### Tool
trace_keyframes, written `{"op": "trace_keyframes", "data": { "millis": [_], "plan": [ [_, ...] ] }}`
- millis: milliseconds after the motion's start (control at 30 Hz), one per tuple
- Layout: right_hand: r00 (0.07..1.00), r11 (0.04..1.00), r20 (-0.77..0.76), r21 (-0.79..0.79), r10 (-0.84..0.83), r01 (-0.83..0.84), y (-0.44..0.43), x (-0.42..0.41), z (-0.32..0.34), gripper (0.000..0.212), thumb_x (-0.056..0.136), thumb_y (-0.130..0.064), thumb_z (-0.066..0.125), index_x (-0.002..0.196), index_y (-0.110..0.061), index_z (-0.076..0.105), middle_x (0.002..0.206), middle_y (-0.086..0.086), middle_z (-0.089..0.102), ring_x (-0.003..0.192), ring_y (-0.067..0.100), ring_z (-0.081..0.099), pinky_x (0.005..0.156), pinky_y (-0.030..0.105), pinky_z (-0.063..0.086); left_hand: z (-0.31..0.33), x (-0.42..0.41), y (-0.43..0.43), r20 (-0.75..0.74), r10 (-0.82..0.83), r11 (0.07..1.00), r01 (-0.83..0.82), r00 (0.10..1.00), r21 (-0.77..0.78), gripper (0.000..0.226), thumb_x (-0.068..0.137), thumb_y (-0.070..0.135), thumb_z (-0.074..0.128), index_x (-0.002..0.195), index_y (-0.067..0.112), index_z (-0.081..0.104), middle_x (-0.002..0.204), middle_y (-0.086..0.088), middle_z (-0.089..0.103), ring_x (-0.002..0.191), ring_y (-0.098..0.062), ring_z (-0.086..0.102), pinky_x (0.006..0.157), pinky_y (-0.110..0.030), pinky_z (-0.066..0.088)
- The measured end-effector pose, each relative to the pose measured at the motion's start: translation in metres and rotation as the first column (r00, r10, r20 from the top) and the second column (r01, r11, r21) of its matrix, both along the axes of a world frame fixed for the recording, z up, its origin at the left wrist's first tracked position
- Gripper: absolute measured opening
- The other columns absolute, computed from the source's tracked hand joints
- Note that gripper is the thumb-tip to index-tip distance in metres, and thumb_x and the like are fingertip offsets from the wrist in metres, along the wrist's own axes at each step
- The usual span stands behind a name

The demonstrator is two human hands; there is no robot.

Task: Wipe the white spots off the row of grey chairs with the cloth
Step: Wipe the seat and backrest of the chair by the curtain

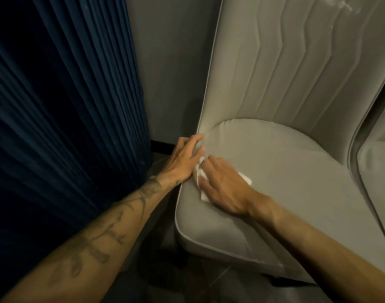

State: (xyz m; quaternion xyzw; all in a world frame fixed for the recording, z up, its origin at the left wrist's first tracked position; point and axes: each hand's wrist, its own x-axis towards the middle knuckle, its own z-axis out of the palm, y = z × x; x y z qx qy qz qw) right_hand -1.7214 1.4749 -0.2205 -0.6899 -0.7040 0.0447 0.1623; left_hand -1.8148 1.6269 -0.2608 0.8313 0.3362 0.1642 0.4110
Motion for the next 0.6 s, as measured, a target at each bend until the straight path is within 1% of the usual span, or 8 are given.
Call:
{"op": "trace_keyframes", "data": {
  "millis": [100, 200, 267, 333, 433, 467, 533, 600],
  "plan": [
    [0.995, 0.994, -0.030, -0.057, 0.096, -0.098, -0.021, 0.001, -0.005, 0.026, 0.106, -0.041, 0.037, 0.104, -0.018, 0.049, 0.101, 0.000, 0.049, 0.088, 0.020, 0.046, 0.085, 0.033, 0.036, -0.006, 0.012, 0.004, 0.012, 0.027, 1.000, -0.027, 1.000, -0.015, 0.045, 0.106, 0.052, 0.050, 0.150, 0.043, 0.043, 0.133, 0.002, 0.032, 0.126, -0.026, 0.052, 0.108, -0.032, 0.040],
    [0.998, 0.997, -0.005, -0.044, -0.066, 0.066, 0.005, 0.010, 0.003, 0.025, 0.106, -0.034, 0.042, 0.104, -0.011, 0.052, 0.104, 0.007, 0.052, 0.090, 0.022, 0.047, 0.089, 0.038, 0.038, -0.013, 0.011, 0.004, 0.072, 0.028, 0.999, -0.026, 0.997, -0.036, 0.044, 0.107, 0.050, 0.048, 0.151, 0.044, 0.045, 0.133, 0.004, 0.032, 0.122, -0.020, 0.051, 0.100, -0.025, 0.035],
    [0.991, 0.991, 0.011, -0.012, -0.136, 0.136, 0.012, 0.001, 0.001, 0.024, 0.105, -0.033, 0.043, 0.104, -0.011, 0.052, 0.106, 0.009, 0.052, 0.091, 0.023, 0.047, 0.090, 0.041, 0.039, -0.015, 0.009, 0.006, 0.075, 0.027, 0.999, -0.025, 0.997, -0.026, 0.044, 0.108, 0.049, 0.048, 0.151, 0.045, 0.044, 0.134, 0.004, 0.033, 0.120, -0.019, 0.052, 0.098, -0.025, 0.036],
    [0.998, 0.998, 0.010, -0.015, -0.060, 0.060, -0.003, -0.020, -0.006, 0.025, 0.104, -0.035, 0.043, 0.110, -0.012, 0.051, 0.109, 0.008, 0.053, 0.093, 0.024, 0.048, 0.091, 0.040, 0.039, -0.015, 0.011, 0.004, 0.068, 0.029, 1.000, -0.029, 0.997, 0.000, 0.045, 0.107, 0.047, 0.050, 0.152, 0.044, 0.044, 0.137, 0.001, 0.035, 0.121, -0.023, 0.055, 0.099, -0.026, 0.038],
    [0.995, 0.994, -0.015, -0.055, 0.097, -0.098, -0.028, -0.027, -0.007, 0.027, 0.105, -0.041, 0.041, 0.113, -0.016, 0.049, 0.108, 0.003, 0.050, 0.093, 0.020, 0.047, 0.088, 0.032, 0.034, -0.012, 0.011, 0.000, 0.062, 0.047, 0.998, -0.050, 0.997, 0.035, 0.046, 0.106, 0.050, 0.050, 0.152, 0.046, 0.043, 0.141, -0.001, 0.036, 0.122, -0.026, 0.057, 0.104, -0.033, 0.044],
    [0.996, 0.994, -0.031, -0.077, 0.079, -0.081, -0.025, -0.022, -0.002, 0.027, 0.105, -0.040, 0.041, 0.112, -0.015, 0.050, 0.108, 0.004, 0.051, 0.094, 0.021, 0.047, 0.089, 0.032, 0.036, -0.012, 0.010, 0.000, 0.063, 0.051, 0.998, -0.054, 0.997, 0.042, 0.046, 0.106, 0.050, 0.050, 0.152, 0.046, 0.043, 0.141, -0.001, 0.036, 0.122, -0.027, 0.057, 0.106, -0.036, 0.045],
    [0.999, 0.995, -0.026, -0.099, -0.036, 0.033, -0.011, -0.011, 0.008, 0.027, 0.105, -0.036, 0.043, 0.109, -0.011, 0.053, 0.109, 0.008, 0.052, 0.096, 0.026, 0.049, 0.093, 0.041, 0.039, -0.011, 0.010, 0.001, 0.063, 0.048, 0.998, -0.050, 0.997, 0.036, 0.047, 0.106, 0.050, 0.051, 0.152, 0.045, 0.044, 0.140, -0.002, 0.037, 0.123, -0.028, 0.057, 0.108, -0.041, 0.046],
    [0.994, 0.990, 0.001, -0.082, -0.113, 0.112, -0.008, -0.015, 0.009, 0.027, 0.105, -0.036, 0.042, 0.108, -0.011, 0.053, 0.109, 0.008, 0.052, 0.095, 0.025, 0.048, 0.093, 0.044, 0.039, -0.012, 0.011, 0.002, 0.071, 0.053, 0.998, -0.055, 0.996, 0.029, 0.047, 0.106, 0.051, 0.051, 0.152, 0.046, 0.044, 0.139, -0.002, 0.038, 0.123, -0.028, 0.057, 0.108, -0.040, 0.046]
  ]
}}
